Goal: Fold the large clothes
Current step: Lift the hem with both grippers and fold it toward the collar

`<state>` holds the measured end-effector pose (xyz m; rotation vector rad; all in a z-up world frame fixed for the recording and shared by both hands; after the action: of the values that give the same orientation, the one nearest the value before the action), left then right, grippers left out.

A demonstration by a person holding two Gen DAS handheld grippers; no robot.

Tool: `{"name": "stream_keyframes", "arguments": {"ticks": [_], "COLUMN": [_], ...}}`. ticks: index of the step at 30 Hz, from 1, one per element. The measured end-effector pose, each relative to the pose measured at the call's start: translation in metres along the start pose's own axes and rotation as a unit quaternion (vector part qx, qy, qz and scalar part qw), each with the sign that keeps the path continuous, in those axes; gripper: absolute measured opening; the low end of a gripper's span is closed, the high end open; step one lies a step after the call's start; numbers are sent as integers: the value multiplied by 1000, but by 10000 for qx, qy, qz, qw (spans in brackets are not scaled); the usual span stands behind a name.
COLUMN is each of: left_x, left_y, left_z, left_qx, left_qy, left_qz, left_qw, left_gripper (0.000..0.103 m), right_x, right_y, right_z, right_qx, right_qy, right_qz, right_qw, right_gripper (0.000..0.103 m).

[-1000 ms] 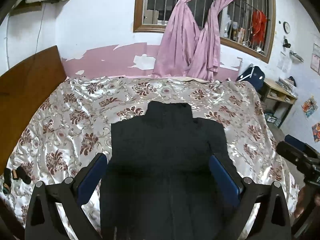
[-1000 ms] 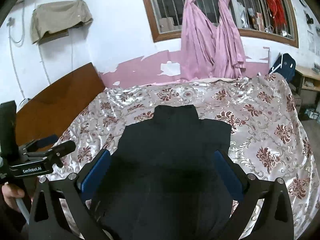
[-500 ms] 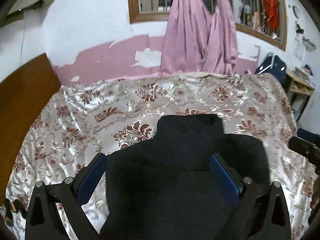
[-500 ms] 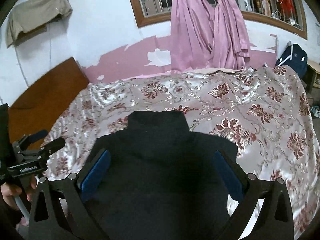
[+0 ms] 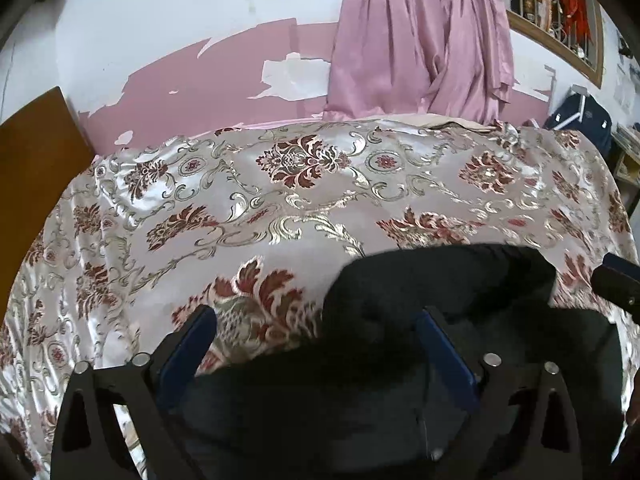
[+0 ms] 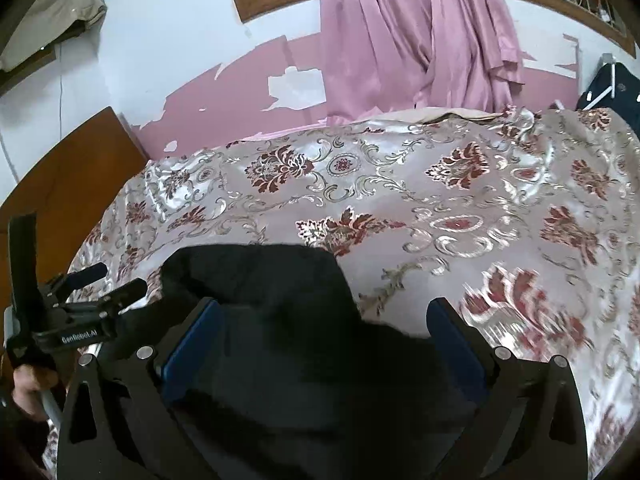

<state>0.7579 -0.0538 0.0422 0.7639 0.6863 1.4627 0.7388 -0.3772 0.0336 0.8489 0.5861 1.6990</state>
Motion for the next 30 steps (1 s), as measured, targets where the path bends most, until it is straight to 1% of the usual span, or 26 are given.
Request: {"name": "stream_keyframes", "arguments": {"ticks": [2,4,5,7,8,9,10,12,14,17,18,21,22,24,27,30], "left_x": [1,2,4,4,3,4,3,4,9,19,22,31,33,31,30,30], "left_y": [-12,-25,-30,-38,-41,-42,-42,-37,-29,-14,-12,2,6,16,25,21], "left_z": [5,10,11,11,9,9,8,6,3,-3,-4,-18,-23,-37,-59,-83], "left_qx": [66,174,230,356,402,413,413,307,183,8,-20,-106,-111,-160,-153,57], "left_qy": [65,205,277,375,369,351,340,409,520,654,655,631,590,400,161,0], "left_qz": [-68,-141,-197,-269,-292,-304,-384,-572,-674,-826,-851,-1132,-1165,-1172,-1142,-1126], "left_qw": [9999,9995,9992,9983,9981,9981,9978,9971,9962,9944,9942,9915,9914,9922,9932,9936], "left_gripper": [85,68,63,46,39,22,10,9,8,7,6,6,6,6,6,6], "right_x": [1,3,3,7,8,7,9,9,2,-5,-8,-11,-12,-12,-8,-6], "right_y": [-19,-35,-41,-58,-65,-68,-73,-74,-68,-52,-46,-25,-17,-5,6,9], "right_z": [7,11,12,14,14,12,10,5,4,-2,-4,-14,-20,-32,-51,-75], "right_qx": [18,101,163,342,395,422,487,476,376,172,108,-50,-84,-83,-64,9], "right_qy": [-7,-30,-44,-45,-23,-5,26,30,-17,-51,3,260,342,540,889,1190], "right_qz": [27,49,84,42,-39,-69,-77,-136,-168,-39,-14,-29,23,75,-21,-132], "right_qw": [10000,9999,9998,9994,9992,9991,9988,9988,9991,9998,9999,9996,9994,9985,9960,9928], "right_gripper": [99,90,81,67,65,59,55,23,14,9,8,6,6,6,6,6]}}
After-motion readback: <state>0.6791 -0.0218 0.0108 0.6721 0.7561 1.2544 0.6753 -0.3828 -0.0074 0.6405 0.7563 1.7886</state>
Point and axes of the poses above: each gripper's, at about its wrist camera, not at the fingertips, and y roughly against the way its jaws point, x to its left, z to its top, the point moved 5 cm from there along -y, roughly the way its jaws point, and after that the axes turned 7 degrees about x, right-handed, at the moved point
